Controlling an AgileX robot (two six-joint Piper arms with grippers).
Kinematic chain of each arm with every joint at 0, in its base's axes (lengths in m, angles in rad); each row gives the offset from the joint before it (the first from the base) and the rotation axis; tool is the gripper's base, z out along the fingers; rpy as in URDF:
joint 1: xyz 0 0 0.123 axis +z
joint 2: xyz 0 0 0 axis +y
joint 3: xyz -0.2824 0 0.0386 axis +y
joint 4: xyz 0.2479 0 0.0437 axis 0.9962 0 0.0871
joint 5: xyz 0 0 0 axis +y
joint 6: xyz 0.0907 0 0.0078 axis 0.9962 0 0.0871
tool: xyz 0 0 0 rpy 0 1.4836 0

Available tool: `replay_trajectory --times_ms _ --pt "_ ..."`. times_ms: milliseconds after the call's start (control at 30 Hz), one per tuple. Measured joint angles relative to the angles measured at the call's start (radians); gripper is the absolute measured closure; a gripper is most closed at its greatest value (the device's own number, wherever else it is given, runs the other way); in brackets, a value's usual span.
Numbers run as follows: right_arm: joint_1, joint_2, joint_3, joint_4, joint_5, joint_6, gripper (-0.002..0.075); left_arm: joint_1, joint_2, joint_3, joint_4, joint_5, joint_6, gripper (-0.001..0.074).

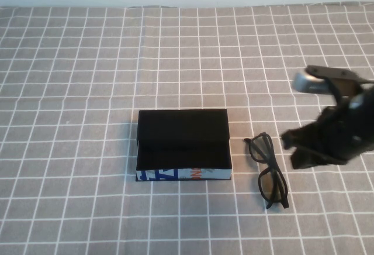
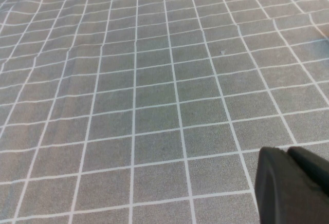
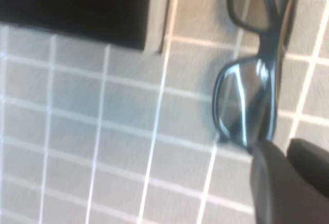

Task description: Take glasses out of glasses case

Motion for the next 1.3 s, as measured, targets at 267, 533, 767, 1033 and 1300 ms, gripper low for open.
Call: replay_trajectory --times_ms 267,533,767,1033,1300 --pt "0.000 -0.400 0.199 -0.068 0.004 0.000 0.0741 0.000 0.000 0.000 0.000 0.000 0.000 0.0739" --pt "0.000 -0.808 0.329 -0.097 0.103 0.000 0.0742 0.000 0.000 0.000 0.000 0.000 0.000 0.0739" --pt "0.000 -1.012 0.350 -0.192 0.090 0.000 0.0742 0.000 0.000 0.000 0.000 0.000 0.000 0.0740" --pt "-0.091 -1.097 0.627 -0.250 -0.366 0.000 0.0742 0.000 0.000 0.000 0.000 0.000 0.000 0.0739" --pt "-0.228 -1.290 0.948 -0.231 -0.682 0.000 0.0743 0.000 0.000 0.000 0.000 0.000 0.000 0.0739"
